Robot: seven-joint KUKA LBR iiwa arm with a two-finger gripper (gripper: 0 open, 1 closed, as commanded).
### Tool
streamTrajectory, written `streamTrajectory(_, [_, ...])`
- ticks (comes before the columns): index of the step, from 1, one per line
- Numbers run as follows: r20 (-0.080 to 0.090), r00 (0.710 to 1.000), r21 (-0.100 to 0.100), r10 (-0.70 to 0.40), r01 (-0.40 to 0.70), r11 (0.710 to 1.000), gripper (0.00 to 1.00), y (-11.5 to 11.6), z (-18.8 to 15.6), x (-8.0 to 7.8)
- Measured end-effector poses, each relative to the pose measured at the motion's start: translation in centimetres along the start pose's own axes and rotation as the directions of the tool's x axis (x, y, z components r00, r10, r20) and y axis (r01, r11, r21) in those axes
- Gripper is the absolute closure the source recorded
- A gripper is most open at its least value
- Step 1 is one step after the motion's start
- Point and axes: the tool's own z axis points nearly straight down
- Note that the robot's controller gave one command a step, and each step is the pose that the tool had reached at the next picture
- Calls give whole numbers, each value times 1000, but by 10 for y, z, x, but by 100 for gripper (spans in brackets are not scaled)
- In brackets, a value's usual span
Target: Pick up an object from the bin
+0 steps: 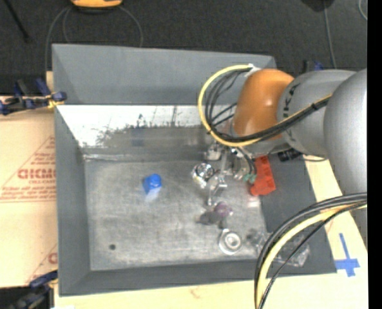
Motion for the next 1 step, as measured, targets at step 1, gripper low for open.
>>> streamTrajectory(1, [14,1000,4,1,-1,1000,100,-5,-5,-4])
